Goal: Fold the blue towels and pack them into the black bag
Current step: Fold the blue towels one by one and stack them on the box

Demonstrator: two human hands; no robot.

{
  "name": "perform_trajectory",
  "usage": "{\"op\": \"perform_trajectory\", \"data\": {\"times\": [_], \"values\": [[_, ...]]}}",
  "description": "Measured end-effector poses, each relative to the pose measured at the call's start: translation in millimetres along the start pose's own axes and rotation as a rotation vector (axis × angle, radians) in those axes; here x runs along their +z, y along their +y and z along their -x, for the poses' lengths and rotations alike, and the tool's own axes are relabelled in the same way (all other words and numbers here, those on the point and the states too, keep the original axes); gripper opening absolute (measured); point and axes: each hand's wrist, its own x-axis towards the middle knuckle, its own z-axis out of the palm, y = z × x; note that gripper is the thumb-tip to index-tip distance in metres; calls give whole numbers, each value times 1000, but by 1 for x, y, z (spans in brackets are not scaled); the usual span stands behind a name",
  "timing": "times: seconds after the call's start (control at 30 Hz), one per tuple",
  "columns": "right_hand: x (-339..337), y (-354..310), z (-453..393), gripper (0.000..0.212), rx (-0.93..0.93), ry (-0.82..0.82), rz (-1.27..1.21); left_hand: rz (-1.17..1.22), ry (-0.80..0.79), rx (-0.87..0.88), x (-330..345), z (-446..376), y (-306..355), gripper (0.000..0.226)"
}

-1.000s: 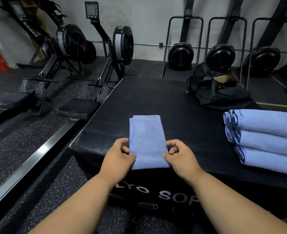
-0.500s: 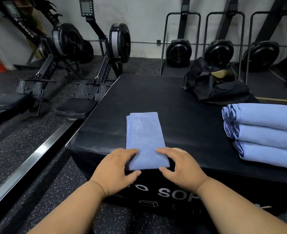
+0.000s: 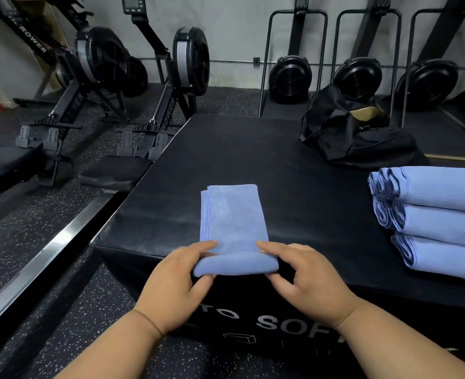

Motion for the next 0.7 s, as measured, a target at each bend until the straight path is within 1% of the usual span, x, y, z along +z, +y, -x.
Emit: {"op": "perform_trajectory", "data": {"times": [0.07, 0.13, 0.17, 0.23, 0.33, 0.43, 0.53, 0.6, 0.7], "values": [[-1, -3, 0, 55, 105, 21, -148, 165, 13, -107, -1, 0, 2, 51], [1, -6, -3, 53, 239, -12, -365, 374, 25, -222, -1, -1, 6, 51], [3, -8, -6, 51, 282, -27, -435, 450, 37, -269, -1, -3, 8, 50], [3, -13, -13, 47, 353, -32, -493, 506, 58, -343, -1, -10, 10, 45], [4, -17, -24, 42, 431, -8, -492, 516, 63, -403, 5, -18, 8, 36], [8, -18, -28, 40, 473, 6, -448, 495, 102, -450, 10, -22, 8, 31], [10, -15, -31, 36, 481, 22, -373, 445, 138, -506, 9, -27, 10, 35], [12, -13, -33, 32, 483, 41, -339, 379, 164, -526, 8, -28, 11, 42], [14, -16, -33, 32, 462, 89, -326, 266, 224, -495, 8, -26, 14, 50]]}}
